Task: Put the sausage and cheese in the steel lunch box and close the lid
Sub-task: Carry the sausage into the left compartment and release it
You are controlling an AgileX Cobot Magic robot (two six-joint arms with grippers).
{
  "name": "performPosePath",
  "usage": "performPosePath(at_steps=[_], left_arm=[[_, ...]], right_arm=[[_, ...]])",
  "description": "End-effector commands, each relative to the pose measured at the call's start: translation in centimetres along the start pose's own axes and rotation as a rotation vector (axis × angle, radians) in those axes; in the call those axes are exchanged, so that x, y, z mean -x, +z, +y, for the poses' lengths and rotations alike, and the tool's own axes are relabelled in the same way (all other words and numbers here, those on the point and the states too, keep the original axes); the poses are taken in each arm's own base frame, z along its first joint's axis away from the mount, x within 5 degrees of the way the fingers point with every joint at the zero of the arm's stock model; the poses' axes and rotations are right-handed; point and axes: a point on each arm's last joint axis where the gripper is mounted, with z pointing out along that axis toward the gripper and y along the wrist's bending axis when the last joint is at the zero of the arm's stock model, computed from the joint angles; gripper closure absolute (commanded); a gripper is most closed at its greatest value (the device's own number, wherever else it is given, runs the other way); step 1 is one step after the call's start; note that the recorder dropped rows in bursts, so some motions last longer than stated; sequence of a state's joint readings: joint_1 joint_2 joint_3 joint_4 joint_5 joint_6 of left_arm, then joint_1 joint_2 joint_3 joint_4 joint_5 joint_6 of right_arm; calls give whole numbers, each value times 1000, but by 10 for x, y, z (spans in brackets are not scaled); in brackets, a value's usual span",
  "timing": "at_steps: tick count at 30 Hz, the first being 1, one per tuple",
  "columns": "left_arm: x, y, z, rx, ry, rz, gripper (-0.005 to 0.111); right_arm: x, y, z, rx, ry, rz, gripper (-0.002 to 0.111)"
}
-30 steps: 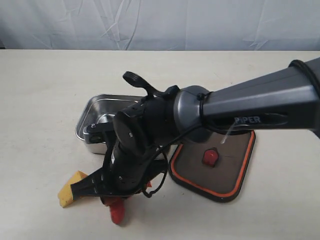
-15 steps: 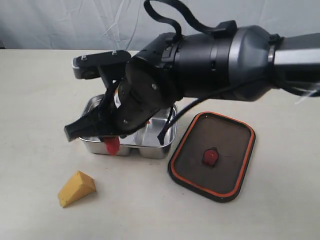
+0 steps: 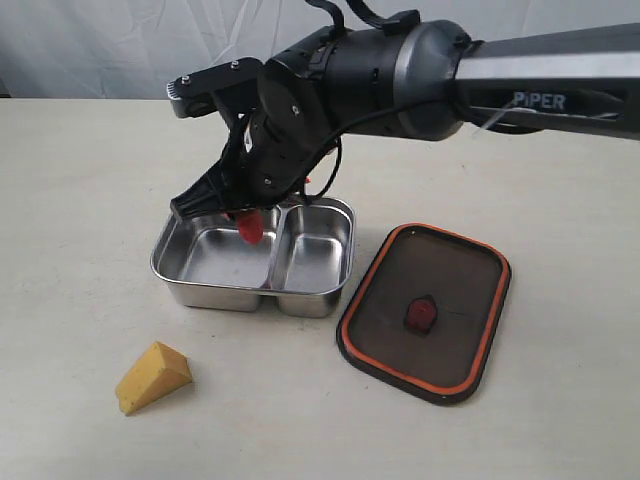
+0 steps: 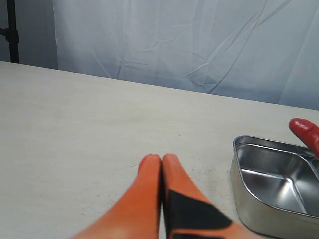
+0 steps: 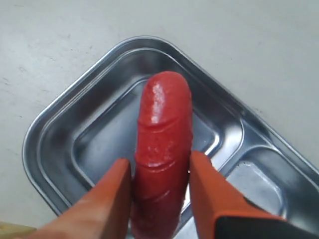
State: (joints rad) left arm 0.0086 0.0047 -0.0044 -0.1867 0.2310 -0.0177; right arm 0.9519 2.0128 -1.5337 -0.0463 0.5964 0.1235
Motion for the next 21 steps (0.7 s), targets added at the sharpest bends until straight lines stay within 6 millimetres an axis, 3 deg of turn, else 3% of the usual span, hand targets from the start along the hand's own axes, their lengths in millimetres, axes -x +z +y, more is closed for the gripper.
performPosePath(at_steps=[1, 3, 8, 10, 17, 21], left_arm=[[-1, 0, 0, -2, -3, -2, 107], [-1, 0, 0, -2, -3, -2, 107], [-1, 0, 0, -2, -3, -2, 107], [-1, 0, 0, -2, -3, -2, 107], [-1, 0, 0, -2, -3, -2, 107], [-1, 0, 0, -2, -3, -2, 107]], right_arm=[[3, 6, -2, -9, -46, 28, 109], [2, 9, -2, -10, -50, 58, 104], [3, 12, -2, -8, -65, 84, 73], [3, 11, -2, -8, -64, 79, 66], [3, 10, -2, -7, -96, 82, 63], [5, 5, 4, 42, -275, 119, 63]])
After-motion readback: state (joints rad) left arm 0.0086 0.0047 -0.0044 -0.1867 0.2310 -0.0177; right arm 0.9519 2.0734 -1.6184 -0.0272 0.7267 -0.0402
